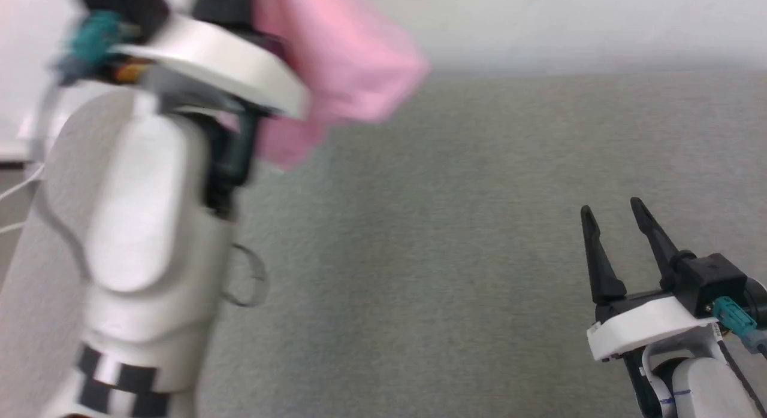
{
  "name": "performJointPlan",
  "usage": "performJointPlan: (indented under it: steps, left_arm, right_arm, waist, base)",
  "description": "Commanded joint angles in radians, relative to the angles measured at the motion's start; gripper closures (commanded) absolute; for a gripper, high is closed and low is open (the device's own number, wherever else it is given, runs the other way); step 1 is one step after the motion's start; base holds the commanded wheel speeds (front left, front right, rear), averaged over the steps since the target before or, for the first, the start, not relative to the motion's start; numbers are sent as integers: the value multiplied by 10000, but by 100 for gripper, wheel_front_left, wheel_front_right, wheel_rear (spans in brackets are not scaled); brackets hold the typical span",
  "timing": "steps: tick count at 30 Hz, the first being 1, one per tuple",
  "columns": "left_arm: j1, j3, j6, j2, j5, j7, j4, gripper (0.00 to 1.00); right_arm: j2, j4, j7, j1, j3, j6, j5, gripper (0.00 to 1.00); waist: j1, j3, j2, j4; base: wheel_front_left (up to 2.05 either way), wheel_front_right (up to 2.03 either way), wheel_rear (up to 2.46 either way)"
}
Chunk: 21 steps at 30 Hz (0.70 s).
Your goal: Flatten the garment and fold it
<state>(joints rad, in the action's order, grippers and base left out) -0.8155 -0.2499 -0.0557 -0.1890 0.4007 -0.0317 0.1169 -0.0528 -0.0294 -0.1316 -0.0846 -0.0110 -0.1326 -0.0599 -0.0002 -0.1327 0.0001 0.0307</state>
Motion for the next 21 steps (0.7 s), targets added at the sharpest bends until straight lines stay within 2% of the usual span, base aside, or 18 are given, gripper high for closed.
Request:
performJointPlan:
  steps: [1,4,7,11,12,14,15,16,17,19,21]
  left_arm:
    - [213,-329,151,300,142,-105,17,100]
    - [712,-1046,344,775,343,-461,453,100]
    - [1373,-1732,541,1019,632,-1057,1366,100]
    - [2255,-2606,761,1172,1031,-2392,2982,100]
    - [2255,-2606,761,1172,1031,-2392,2982,100]
    - [2597,-2909,839,1214,1257,-3121,3690,100]
    - [2749,-3017,834,1231,1365,-3452,4000,91]
    - [2868,-3114,818,1243,1430,-3708,4248,15]
    - [2965,-3161,764,1255,1492,-3878,4439,0]
    - [3112,-3140,714,1283,1666,-3864,4574,0]
    - [3272,-2917,648,1312,1942,-3421,4448,0]
  right_arm:
    - [24,79,55,118,-4,19,-81,0]
    - [24,141,122,156,4,19,-137,0]
    - [25,172,149,116,49,19,-206,0]
    - [25,160,140,16,85,19,-283,0]
    - [25,160,140,16,85,19,-283,0]
    - [25,135,132,-35,107,19,-315,0]
    - [25,111,141,-49,112,19,-321,0]
    - [25,87,149,-57,118,19,-328,0]
    - [25,67,147,-61,117,19,-331,0]
    - [25,30,158,-58,122,19,-331,0]
    - [25,-6,179,-64,162,19,-316,0]
  waist:
    - [2,525,-1,1122]
    - [2,385,-1,1485]
    - [2,210,-1,1787]
    - [2,6,-1,2032]
    - [2,6,-1,2032]
    - [2,-78,-1,2087]
    - [2,-100,-1,2091]
    - [2,-117,-1,2082]
    - [2,-130,-1,2059]
    - [2,-139,-1,1962]
    - [2,-93,-1,1845]
  base:
    - [0,0,0]
    - [0,0,0]
    - [0,0,0]
    - [0,0,0]
    - [0,0,0]
    - [0,0,0]
    - [0,0,0]
    - [0,0,0]
    - [0,0,0]
    - [0,0,0]
    - [0,0,0]
